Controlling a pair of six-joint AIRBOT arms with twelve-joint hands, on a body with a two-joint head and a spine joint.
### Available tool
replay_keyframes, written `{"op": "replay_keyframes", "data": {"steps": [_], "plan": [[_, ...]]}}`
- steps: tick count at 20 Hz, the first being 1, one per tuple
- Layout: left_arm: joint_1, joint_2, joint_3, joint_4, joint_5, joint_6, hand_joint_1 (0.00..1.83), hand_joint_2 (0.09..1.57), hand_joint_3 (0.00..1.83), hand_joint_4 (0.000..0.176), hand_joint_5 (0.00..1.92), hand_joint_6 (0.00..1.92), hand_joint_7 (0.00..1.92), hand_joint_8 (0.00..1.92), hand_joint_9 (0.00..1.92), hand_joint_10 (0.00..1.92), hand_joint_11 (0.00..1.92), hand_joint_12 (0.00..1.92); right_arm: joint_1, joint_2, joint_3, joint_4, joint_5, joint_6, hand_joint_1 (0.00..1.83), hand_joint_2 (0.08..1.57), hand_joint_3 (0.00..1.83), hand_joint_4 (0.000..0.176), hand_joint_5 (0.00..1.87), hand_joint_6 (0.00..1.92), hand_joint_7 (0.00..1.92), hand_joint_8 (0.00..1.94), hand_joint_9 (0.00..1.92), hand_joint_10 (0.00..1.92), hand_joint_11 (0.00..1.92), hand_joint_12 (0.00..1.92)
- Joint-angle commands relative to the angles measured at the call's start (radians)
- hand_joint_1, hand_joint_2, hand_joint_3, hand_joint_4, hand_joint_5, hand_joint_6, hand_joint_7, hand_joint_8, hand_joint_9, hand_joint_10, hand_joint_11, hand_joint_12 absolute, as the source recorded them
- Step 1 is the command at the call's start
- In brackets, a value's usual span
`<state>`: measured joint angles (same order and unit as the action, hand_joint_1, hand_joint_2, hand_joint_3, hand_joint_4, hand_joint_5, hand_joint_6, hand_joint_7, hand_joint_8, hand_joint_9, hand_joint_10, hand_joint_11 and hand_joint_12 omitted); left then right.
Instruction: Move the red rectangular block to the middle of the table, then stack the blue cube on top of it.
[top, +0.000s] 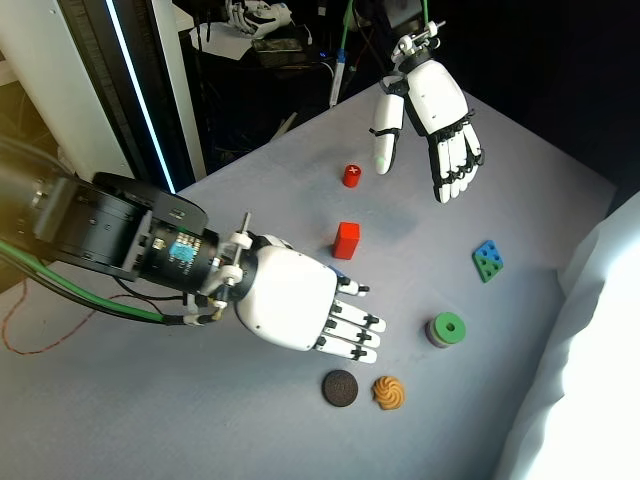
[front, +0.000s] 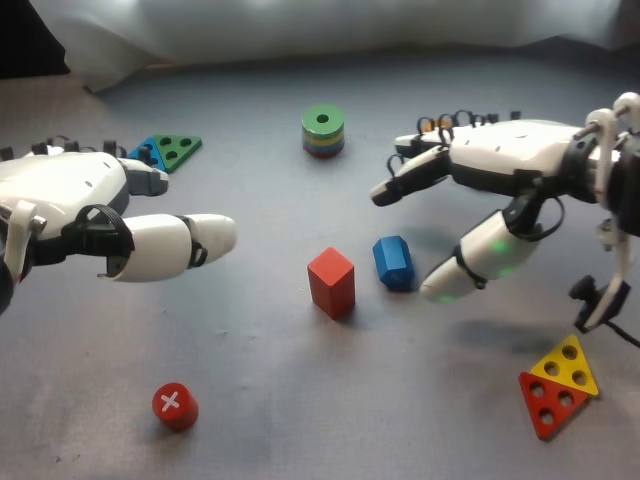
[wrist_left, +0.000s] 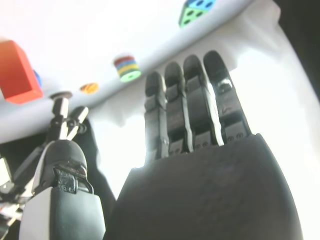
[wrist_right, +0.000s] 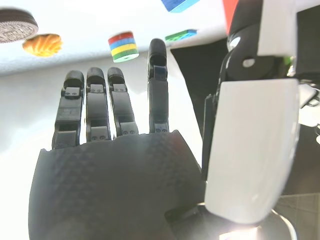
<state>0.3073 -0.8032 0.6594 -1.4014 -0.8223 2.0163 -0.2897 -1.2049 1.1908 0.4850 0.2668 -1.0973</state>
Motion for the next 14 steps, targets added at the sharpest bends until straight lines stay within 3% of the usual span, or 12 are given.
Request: {"op": "replay_keyframes", "data": {"steps": [1,4,6,9,14], "plan": [[-0.013,0.014,-0.003,0.062,-0.068,0.002,0.04,1.13,0.0,0.0,0.38,0.0,0.35,0.0,0.29,0.0,0.0,0.68,0.013,0.003,0.006,-0.002,0.1,0.005,0.9,0.76,0.01,0.119,0.45,0.02,0.0,0.0,0.0,0.0,0.0,0.0],[-0.016,0.014,-0.007,0.059,-0.068,0.002,0.06,1.13,0.0,0.0,0.39,0.01,0.36,0.01,0.3,0.0,0.0,0.69,0.01,-0.04,0.038,0.024,0.133,-0.015,0.88,0.76,0.01,0.12,0.44,0.02,0.0,0.0,0.0,0.0,0.0,0.0],[-0.019,0.014,-0.01,0.059,-0.068,0.002,0.05,1.13,0.0,0.0,0.38,0.0,0.36,0.0,0.3,0.0,0.0,0.68,0.01,-0.056,0.05,0.033,0.141,-0.016,0.9,0.76,0.01,0.096,0.43,0.01,0.0,0.0,0.0,0.0,0.0,0.0],[-0.031,0.014,-0.013,0.054,-0.082,0.007,0.06,1.13,0.0,0.0,0.38,0.0,0.35,0.0,0.3,0.0,0.0,0.67,0.003,-0.07,0.062,0.033,0.145,-0.02,0.91,0.76,0.01,0.081,0.42,0.01,0.0,0.0,0.0,0.0,0.0,0.0],[-0.053,0.013,-0.015,0.054,-0.086,0.028,0.04,1.14,0.0,0.0,0.39,0.0,0.37,0.0,0.31,0.0,0.0,0.69,-0.032,-0.088,0.076,0.033,0.145,-0.039,0.89,0.78,0.01,0.093,0.46,0.02,0.0,0.0,0.0,0.0,0.0,0.0]]}}
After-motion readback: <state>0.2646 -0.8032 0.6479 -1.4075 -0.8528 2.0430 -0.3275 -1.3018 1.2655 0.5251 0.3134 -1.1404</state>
